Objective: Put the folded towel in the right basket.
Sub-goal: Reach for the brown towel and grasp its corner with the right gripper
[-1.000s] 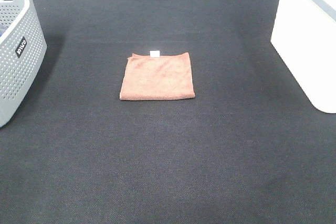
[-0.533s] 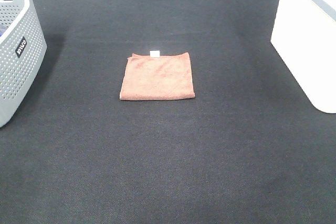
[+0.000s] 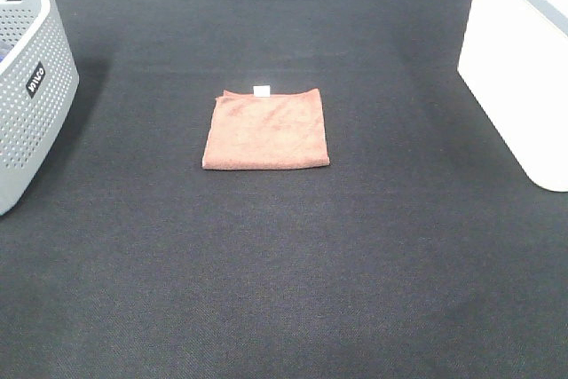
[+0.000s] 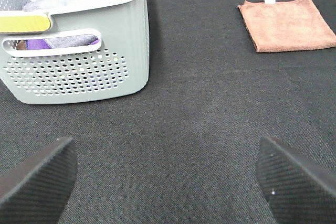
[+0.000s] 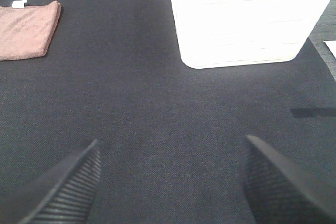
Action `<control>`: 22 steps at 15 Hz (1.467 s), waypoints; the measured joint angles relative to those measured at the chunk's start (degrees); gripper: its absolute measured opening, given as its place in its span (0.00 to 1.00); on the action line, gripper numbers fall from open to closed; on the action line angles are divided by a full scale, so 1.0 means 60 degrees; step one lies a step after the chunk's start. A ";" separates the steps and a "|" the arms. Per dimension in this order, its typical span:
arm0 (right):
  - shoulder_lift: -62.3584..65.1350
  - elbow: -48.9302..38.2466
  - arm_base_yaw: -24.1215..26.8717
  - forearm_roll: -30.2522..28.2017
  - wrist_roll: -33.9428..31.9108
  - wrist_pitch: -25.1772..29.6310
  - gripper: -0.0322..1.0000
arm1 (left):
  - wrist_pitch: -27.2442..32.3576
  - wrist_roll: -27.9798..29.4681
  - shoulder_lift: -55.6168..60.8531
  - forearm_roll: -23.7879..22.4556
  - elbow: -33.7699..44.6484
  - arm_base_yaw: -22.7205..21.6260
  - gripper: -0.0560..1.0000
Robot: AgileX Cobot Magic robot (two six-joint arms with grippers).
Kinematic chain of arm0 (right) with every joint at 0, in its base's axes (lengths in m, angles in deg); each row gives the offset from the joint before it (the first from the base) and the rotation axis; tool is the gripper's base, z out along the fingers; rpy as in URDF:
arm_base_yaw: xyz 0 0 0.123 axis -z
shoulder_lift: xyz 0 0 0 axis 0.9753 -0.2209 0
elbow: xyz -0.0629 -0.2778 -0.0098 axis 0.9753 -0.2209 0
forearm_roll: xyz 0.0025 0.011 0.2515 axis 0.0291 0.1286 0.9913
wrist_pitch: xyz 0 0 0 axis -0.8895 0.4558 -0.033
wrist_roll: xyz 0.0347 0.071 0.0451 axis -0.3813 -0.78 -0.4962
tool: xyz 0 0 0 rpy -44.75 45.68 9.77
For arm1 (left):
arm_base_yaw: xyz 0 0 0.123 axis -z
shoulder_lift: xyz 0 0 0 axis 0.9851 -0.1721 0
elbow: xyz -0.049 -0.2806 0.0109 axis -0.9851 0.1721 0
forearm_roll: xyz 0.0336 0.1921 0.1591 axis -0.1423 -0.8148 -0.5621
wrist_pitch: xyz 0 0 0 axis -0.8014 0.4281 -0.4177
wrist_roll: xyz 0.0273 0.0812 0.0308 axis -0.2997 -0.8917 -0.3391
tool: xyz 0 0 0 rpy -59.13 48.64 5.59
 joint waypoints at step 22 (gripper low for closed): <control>0.0000 0.0000 0.0000 0.0000 0.0000 0.0000 0.71 | 0.0000 0.0000 0.0000 0.0000 0.0000 0.0000 0.88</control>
